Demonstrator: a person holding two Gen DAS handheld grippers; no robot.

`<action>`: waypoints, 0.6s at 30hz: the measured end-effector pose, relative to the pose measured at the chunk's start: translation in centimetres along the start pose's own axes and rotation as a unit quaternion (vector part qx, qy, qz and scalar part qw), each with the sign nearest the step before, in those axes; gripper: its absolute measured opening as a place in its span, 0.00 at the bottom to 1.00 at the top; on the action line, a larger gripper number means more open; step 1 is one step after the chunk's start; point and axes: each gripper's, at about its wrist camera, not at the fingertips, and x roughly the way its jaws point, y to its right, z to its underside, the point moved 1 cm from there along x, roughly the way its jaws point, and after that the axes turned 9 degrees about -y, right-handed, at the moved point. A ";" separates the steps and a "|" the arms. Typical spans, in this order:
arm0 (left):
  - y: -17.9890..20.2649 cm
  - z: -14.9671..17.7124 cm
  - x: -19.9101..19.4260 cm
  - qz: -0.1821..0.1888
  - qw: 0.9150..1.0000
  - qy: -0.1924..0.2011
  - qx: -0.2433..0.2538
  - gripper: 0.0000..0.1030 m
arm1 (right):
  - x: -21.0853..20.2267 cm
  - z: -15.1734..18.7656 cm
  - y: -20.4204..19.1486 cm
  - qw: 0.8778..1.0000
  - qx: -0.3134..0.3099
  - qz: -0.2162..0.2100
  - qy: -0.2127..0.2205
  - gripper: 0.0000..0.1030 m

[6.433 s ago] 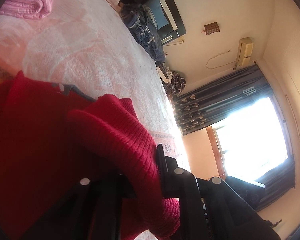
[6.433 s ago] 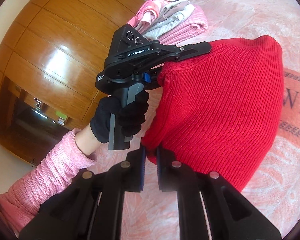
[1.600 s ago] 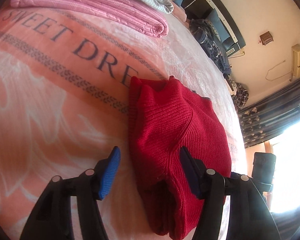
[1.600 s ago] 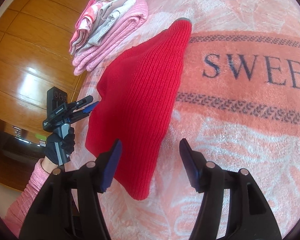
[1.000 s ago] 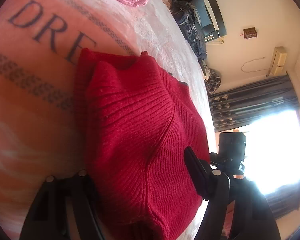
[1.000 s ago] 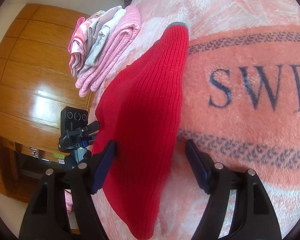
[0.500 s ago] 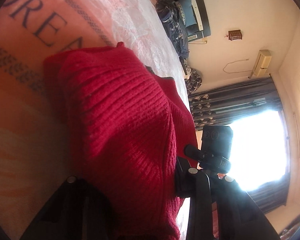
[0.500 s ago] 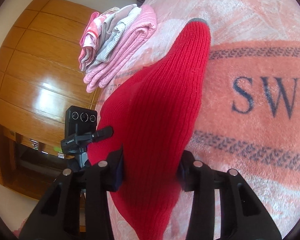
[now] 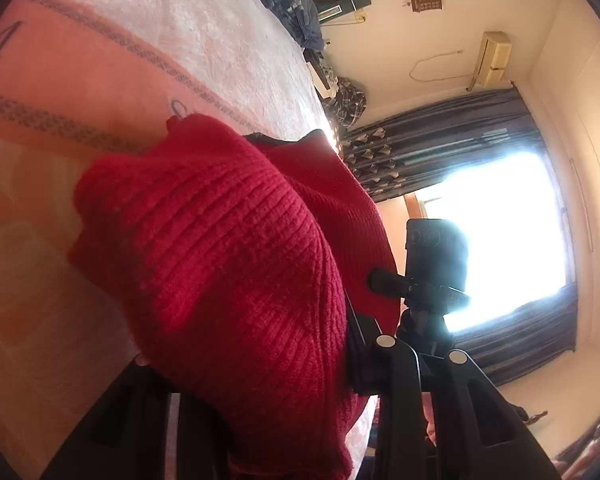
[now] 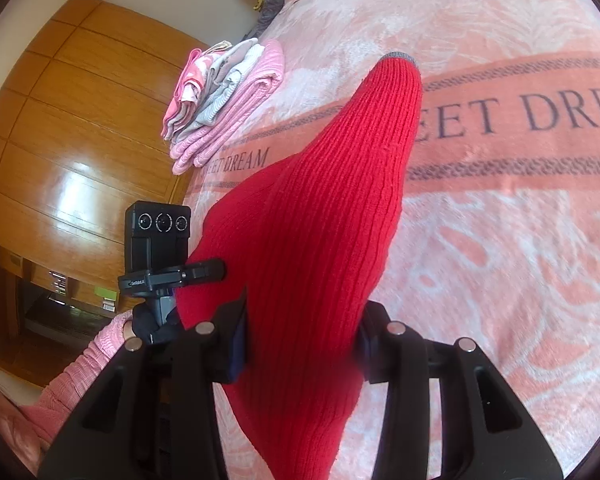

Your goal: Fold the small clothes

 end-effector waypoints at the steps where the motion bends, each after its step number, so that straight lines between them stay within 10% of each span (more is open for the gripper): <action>1: 0.1 0.4 0.9 -0.016 1.000 -0.003 0.006 0.34 | 0.1 0.6 1.1 1.000 0.014 0.003 -0.003 0.40; 7: -2.8 1.7 4.2 -0.069 0.997 -0.013 0.022 0.36 | 3.1 2.8 7.2 0.997 0.077 -0.007 -0.023 0.44; 18: -0.8 3.9 3.7 -0.119 0.992 -0.017 0.037 0.54 | 0.8 6.7 6.2 0.997 0.070 0.007 -0.013 0.63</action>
